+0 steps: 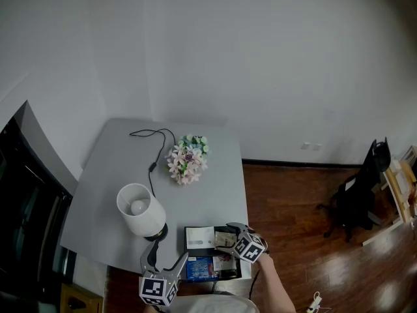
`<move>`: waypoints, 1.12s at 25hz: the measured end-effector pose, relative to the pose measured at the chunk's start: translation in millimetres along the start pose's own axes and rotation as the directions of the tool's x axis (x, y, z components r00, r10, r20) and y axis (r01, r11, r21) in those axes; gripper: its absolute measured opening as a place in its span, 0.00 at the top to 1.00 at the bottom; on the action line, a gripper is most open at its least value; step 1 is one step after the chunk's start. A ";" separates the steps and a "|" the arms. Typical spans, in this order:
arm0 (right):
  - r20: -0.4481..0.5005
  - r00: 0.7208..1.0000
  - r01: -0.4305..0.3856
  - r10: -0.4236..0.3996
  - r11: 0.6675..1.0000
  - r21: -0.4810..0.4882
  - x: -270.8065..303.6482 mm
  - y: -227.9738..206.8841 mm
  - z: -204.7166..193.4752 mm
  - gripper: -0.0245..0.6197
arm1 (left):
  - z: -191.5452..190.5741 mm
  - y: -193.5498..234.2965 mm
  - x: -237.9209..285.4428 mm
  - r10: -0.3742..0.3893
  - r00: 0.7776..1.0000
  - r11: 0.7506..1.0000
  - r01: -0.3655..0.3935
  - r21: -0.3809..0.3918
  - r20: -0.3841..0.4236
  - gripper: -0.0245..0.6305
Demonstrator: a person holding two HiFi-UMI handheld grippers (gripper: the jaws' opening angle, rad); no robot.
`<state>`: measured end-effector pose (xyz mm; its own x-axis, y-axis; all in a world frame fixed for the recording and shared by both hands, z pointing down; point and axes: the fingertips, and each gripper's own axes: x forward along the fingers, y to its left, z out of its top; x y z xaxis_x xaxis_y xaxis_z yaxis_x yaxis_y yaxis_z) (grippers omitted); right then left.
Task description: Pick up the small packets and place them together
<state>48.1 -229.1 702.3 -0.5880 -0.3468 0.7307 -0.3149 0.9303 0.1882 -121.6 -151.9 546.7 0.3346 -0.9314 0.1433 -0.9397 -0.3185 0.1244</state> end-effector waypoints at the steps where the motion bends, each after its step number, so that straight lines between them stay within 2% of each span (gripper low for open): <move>1: 0.076 0.996 0.045 -0.047 0.998 0.036 -11.3 -3.5 14.6 0.28 | 1.3 0.4 -0.2 -0.001 1.000 1.000 0.001 -0.003 0.005 0.34; 2: 0.168 0.980 0.092 -0.105 0.992 0.085 -25.7 -8.2 31.1 0.28 | 2.8 0.6 0.0 -0.003 1.000 1.000 0.003 -0.006 0.011 0.34; 3: 0.269 0.948 0.136 -0.172 0.980 0.147 -43.3 -14.1 47.9 0.28 | 4.4 0.4 0.7 -0.005 1.000 1.000 0.005 -0.009 0.019 0.34; 4: 0.368 0.896 0.179 -0.250 0.960 0.217 -63.5 -21.0 62.9 0.28 | 6.6 -0.4 1.7 -0.008 1.000 1.000 0.008 -0.009 0.026 0.34; 6: 0.511 0.754 0.240 -0.413 0.897 0.371 -105.8 -33.9 81.6 0.28 | 12.6 -3.5 4.1 -0.020 0.999 1.000 0.020 0.003 0.039 0.34; 7: 0.548 0.685 0.245 -0.479 0.861 0.447 -123.9 -37.7 84.9 0.28 | 15.4 -5.7 5.3 -0.029 0.999 1.000 0.029 0.010 0.044 0.34; 8: 0.565 0.632 0.235 -0.531 0.826 0.513 -138.1 -39.2 84.6 0.28 | 17.5 -7.9 6.5 -0.038 0.998 0.999 0.037 0.016 0.050 0.35; 9: 0.569 0.598 0.220 -0.565 0.797 0.562 -148.2 -38.5 82.1 0.29 | 18.8 -9.7 7.6 -0.044 0.997 0.999 0.043 0.018 0.056 0.35; 10: 0.565 0.583 0.211 -0.584 0.780 0.589 -154.5 -35.9 78.8 0.38 | 19.8 -11.0 8.5 -0.048 0.997 0.999 0.047 0.017 0.062 0.35; 11: 0.556 0.586 0.216 -0.589 0.775 0.593 -157.2 -32.2 76.0 0.55 | 20.5 -11.9 9.1 -0.049 0.996 0.999 0.048 0.014 0.068 0.35; 12: 0.545 0.602 0.234 -0.583 0.782 0.578 -157.0 -28.1 74.2 0.56 | 21.2 -12.5 9.8 -0.049 0.996 0.999 0.049 0.010 0.072 0.35; 14: 0.526 0.638 0.270 -0.563 0.802 0.532 -153.2 -22.2 73.2 0.57 | 22.6 -12.8 11.5 -0.050 0.996 0.999 0.049 0.008 0.077 0.35; 19: 0.532 0.657 0.255 -0.535 0.821 0.510 -148.7 -20.5 75.8 0.57 | 23.6 -13.2 15.6 -0.058 0.996 0.998 0.056 0.020 0.075 0.35; 23: 0.548 0.702 0.275 -0.455 0.883 0.381 -139.7 -9.6 87.0 0.56 | 24.8 -10.9 17.1 -0.048 0.996 0.999 0.046 0.027 0.076 0.35; 25: 0.548 0.721 0.275 -0.423 0.901 0.335 -137.0 -4.2 93.7 0.56 | 26.5 -10.1 18.7 -0.042 0.996 0.999 0.039 0.032 0.081 0.35; 28: 0.559 0.723 0.256 -0.406 0.909 0.328 -136.4 -4.3 96.5 0.57 | 26.9 -11.0 20.3 -0.033 0.996 0.999 0.030 0.034 0.084 0.35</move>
<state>57.8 -197.3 538.5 -0.7139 -0.6950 0.0849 -0.6816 0.7176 0.1429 -106.4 -172.1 521.8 0.3582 -0.9319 0.0565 -0.9311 -0.3522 0.0950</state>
